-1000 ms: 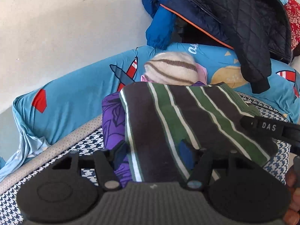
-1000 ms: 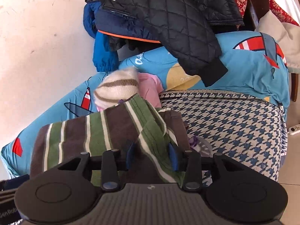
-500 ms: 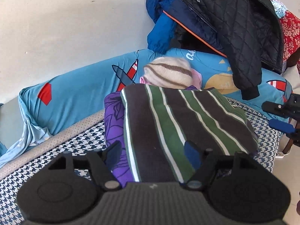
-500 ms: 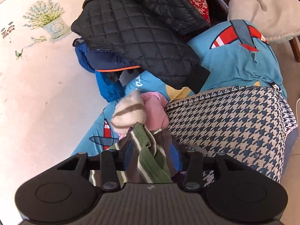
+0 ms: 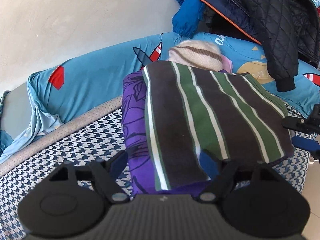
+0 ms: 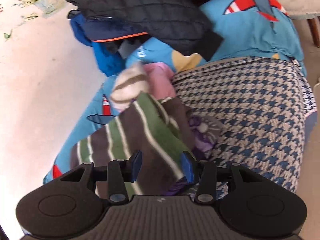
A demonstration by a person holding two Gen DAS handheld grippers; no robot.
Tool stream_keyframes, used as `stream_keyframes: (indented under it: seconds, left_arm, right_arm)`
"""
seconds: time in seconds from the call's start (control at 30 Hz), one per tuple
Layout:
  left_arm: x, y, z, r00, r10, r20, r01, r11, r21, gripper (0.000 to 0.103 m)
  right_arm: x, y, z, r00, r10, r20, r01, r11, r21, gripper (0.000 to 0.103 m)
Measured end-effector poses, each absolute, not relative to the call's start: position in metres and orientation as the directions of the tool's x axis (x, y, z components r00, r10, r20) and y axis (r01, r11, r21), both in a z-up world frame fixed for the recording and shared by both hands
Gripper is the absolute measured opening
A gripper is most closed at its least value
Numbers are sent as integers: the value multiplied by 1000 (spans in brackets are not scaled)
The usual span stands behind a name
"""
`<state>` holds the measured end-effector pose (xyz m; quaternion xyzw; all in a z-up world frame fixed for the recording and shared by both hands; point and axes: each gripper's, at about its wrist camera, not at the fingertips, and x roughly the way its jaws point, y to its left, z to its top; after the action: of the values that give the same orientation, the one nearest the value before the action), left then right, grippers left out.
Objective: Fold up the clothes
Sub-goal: 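Lift the folded shirt with both grippers and carry it onto the clothes stack, then open both grippers and release the shirt on top of the stack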
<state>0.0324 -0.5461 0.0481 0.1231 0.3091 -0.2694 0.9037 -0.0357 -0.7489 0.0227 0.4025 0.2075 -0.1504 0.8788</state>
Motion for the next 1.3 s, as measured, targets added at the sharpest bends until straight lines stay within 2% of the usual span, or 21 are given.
stream_keyframes:
  seconds: [0.13,0.27,0.33,0.47,0.57,0.7,0.9,1.03,1.3]
  left_arm:
    - [29,-545,50,660,-408,-631,565,823,60,81]
    - [21,-542,55,647,-400,-649,565,823,55,85]
    - [14,-540,57,650,-389,-653,561,825,66,90]
    - [0,-531,58,645,-378,-664,547,835,57,94]
    - [-8,-523,56,623,-365,-691,533,846,33,95]
    - [-17,-513,55,615,-342,-711,513,858,31,100]
    - [-27,-496,59,606,-338,-720,494,869,8,100]
    - [-35,-488,61,603,-338,-723,497,868,8,101]
    - [-53,-482,60,594,-327,-734,499,867,17,103]
  right_arm:
    - [-35,-748,19,826,-146,-544,494,653,574,46]
    - [-38,-746,21,828,-151,-541,491,660,568,47]
    - [-38,-741,24,813,-177,-555,510,678,530,53]
    - [-40,-733,27,793,-206,-574,526,708,472,56]
    - [-44,-728,29,782,-218,-584,531,723,441,58]
    - [-48,-721,33,759,-235,-607,542,745,389,66]
    - [-53,-702,35,727,-256,-637,526,804,278,72]
    - [-51,-697,32,680,-253,-688,543,804,241,73]
    - [-59,-691,31,657,-238,-716,544,806,232,74]
